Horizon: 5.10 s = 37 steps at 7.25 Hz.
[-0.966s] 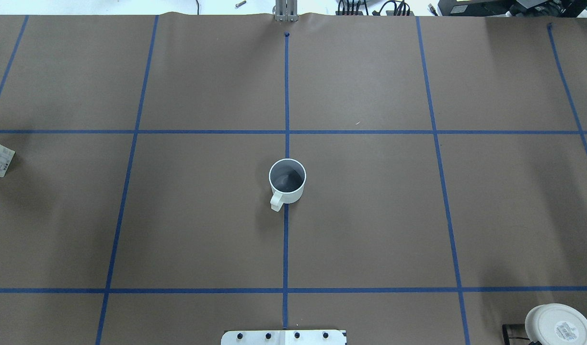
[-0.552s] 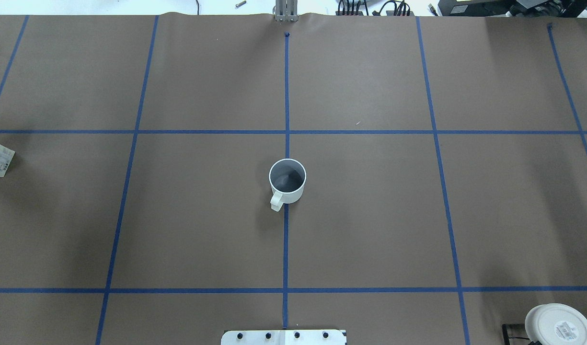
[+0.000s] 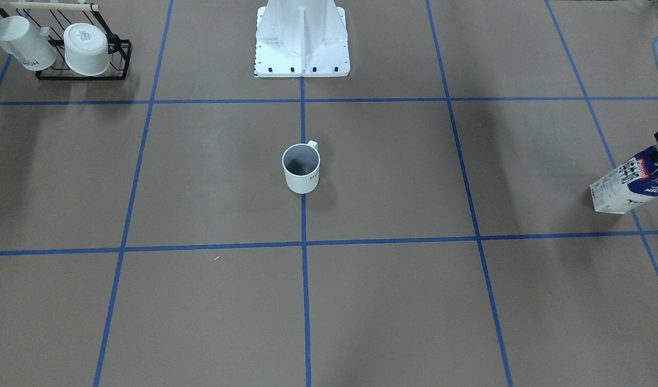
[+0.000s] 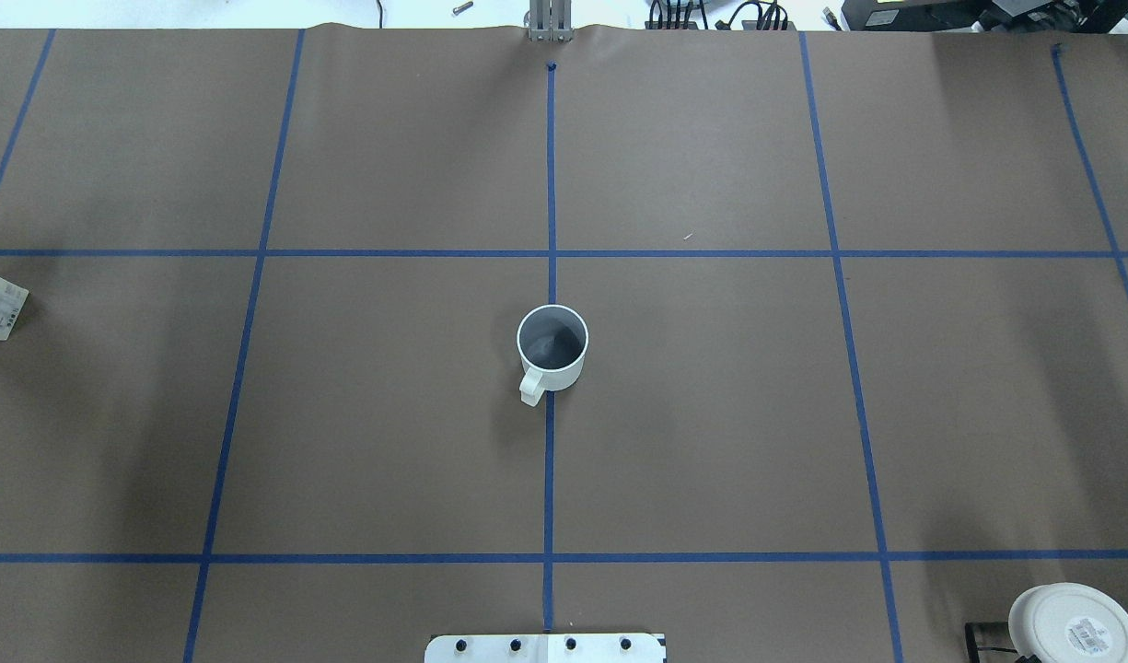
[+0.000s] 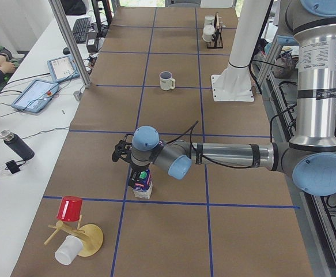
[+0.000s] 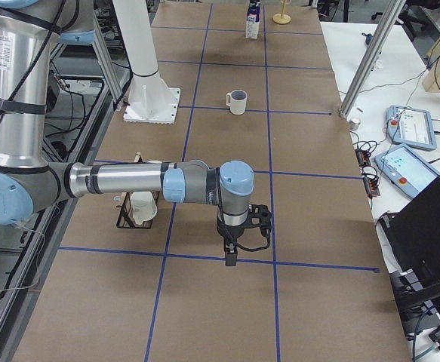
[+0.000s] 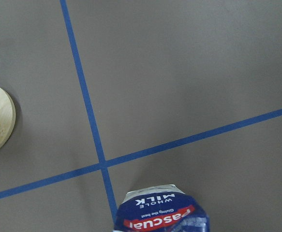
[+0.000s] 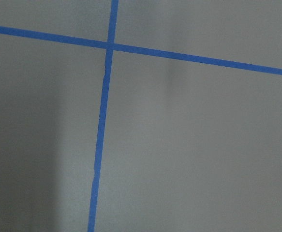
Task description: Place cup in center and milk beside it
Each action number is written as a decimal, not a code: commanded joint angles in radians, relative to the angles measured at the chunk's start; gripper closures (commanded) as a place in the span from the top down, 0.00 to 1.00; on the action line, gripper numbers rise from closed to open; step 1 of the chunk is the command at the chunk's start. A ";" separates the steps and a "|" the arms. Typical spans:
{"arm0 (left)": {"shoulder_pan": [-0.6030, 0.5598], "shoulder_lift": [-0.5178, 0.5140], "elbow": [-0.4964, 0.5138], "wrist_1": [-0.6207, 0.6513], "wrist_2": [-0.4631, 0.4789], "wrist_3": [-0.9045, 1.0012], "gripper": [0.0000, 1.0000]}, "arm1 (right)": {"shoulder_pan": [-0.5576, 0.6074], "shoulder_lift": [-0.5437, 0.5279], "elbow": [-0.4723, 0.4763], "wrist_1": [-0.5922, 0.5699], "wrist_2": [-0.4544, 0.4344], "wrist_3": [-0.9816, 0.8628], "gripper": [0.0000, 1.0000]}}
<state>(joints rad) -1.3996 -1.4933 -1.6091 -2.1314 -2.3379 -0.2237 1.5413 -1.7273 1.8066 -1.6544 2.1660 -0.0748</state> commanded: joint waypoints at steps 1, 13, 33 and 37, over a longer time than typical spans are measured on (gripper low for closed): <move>0.021 0.011 0.021 -0.021 0.002 -0.013 0.97 | -0.004 0.000 -0.001 0.002 0.000 0.001 1.00; 0.051 -0.064 -0.098 0.104 -0.003 -0.078 0.00 | -0.015 0.002 -0.003 0.004 -0.003 0.001 1.00; 0.834 -0.765 -0.279 0.711 0.505 -1.161 0.00 | -0.015 0.000 -0.024 0.005 -0.003 0.003 1.00; 0.855 -0.769 -0.268 0.711 0.531 -1.160 0.00 | -0.015 0.000 -0.024 0.005 -0.003 0.001 1.00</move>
<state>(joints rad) -0.5494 -2.2591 -1.8789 -1.4205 -1.8118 -1.3837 1.5263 -1.7273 1.7825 -1.6490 2.1630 -0.0731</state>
